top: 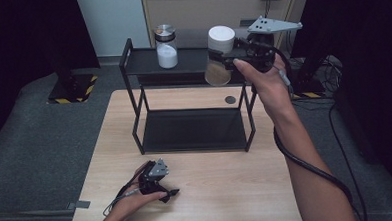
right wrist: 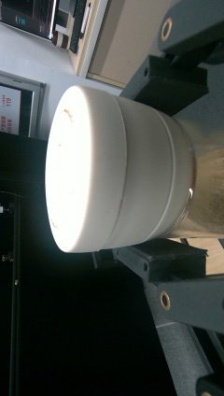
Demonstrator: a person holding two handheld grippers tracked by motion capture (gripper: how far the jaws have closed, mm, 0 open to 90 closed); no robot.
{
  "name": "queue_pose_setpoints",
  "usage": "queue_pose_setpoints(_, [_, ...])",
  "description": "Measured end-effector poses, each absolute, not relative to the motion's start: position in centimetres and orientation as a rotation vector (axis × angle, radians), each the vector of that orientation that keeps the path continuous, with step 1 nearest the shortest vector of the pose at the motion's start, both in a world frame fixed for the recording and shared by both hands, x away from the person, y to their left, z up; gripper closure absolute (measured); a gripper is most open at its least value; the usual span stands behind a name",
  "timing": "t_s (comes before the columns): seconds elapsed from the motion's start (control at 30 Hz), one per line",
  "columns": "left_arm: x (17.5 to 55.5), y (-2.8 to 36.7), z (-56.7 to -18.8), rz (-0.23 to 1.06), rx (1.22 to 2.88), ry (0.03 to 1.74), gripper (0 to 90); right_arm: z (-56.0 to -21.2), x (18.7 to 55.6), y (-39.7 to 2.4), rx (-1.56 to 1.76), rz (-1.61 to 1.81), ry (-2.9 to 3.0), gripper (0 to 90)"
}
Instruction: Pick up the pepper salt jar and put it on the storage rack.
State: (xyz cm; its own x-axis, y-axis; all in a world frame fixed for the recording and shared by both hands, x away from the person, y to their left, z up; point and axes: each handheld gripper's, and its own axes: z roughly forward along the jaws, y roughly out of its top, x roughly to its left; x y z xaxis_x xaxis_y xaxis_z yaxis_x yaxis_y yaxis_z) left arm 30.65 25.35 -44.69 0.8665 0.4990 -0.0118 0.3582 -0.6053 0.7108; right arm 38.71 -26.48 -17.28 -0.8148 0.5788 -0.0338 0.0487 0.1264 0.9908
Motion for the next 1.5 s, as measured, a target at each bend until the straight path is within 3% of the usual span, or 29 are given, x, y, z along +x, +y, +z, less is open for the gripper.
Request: queue_pose_setpoints(1.5, [30.7, 25.4, -44.6, 0.24, 2.286, 0.611, 0.0, -17.0, 44.0, -24.9, 0.683, 1.706, 1.984, 36.2])
